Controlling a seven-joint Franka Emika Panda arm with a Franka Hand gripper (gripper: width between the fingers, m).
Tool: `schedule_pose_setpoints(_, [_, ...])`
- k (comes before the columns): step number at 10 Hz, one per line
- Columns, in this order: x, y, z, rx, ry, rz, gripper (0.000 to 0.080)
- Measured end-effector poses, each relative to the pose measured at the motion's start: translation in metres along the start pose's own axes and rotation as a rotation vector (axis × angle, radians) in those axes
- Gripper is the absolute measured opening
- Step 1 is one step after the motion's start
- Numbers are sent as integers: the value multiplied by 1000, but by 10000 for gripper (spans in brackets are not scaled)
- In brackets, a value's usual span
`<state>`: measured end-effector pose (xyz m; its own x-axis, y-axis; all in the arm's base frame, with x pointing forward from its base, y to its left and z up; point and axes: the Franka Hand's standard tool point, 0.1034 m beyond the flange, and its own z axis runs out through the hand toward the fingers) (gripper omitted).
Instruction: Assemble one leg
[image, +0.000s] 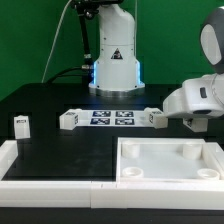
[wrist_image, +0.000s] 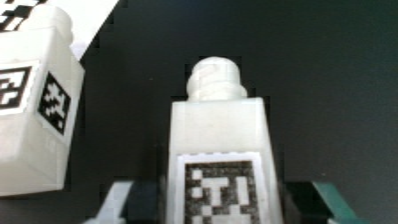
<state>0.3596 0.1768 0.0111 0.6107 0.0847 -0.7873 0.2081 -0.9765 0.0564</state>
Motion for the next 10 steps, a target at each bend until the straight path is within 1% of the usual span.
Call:
schedule_pose_setpoints(3, [-1, 2, -2, 1, 0, -14, 290])
schedule_pose_setpoints(5, [-14, 12, -20, 5, -1, -22, 290])
schedule_pose_setpoints(7, [-23, 18, -31, 7, -5, -15, 290])
schedule_pose_setpoints(9, [-20, 20, -37, 11, 27, -11, 290])
schedule_pose_setpoints(10, [-20, 20, -36, 11, 26, -12, 290])
